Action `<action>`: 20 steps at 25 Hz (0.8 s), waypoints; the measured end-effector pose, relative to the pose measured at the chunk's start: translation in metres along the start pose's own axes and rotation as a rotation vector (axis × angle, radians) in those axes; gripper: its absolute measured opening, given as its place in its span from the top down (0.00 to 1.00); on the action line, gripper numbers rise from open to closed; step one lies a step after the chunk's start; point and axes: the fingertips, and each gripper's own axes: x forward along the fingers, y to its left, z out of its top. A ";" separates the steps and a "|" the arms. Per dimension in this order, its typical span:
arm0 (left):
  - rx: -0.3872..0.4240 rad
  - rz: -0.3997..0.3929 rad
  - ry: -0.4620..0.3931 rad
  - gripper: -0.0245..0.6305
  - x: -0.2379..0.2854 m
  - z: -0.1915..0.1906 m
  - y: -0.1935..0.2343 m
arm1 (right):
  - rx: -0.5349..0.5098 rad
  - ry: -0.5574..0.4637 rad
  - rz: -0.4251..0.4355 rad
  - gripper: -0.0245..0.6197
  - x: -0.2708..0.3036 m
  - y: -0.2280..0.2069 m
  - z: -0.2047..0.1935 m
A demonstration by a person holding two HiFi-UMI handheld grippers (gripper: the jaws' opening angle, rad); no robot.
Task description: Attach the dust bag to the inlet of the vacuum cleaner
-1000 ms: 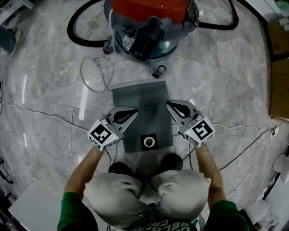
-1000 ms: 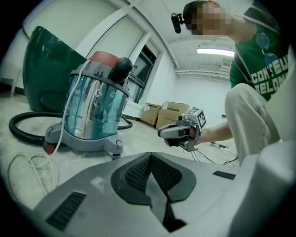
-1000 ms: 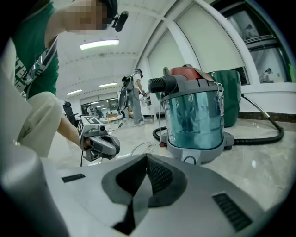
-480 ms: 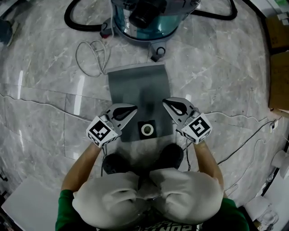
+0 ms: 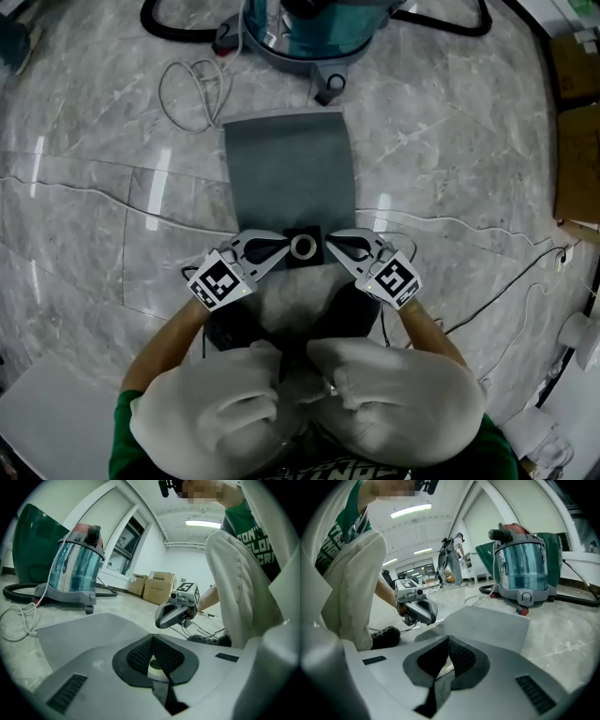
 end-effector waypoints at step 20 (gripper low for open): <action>0.164 -0.029 0.210 0.95 0.021 -0.081 -0.057 | -0.306 0.241 0.093 0.94 0.015 0.045 -0.083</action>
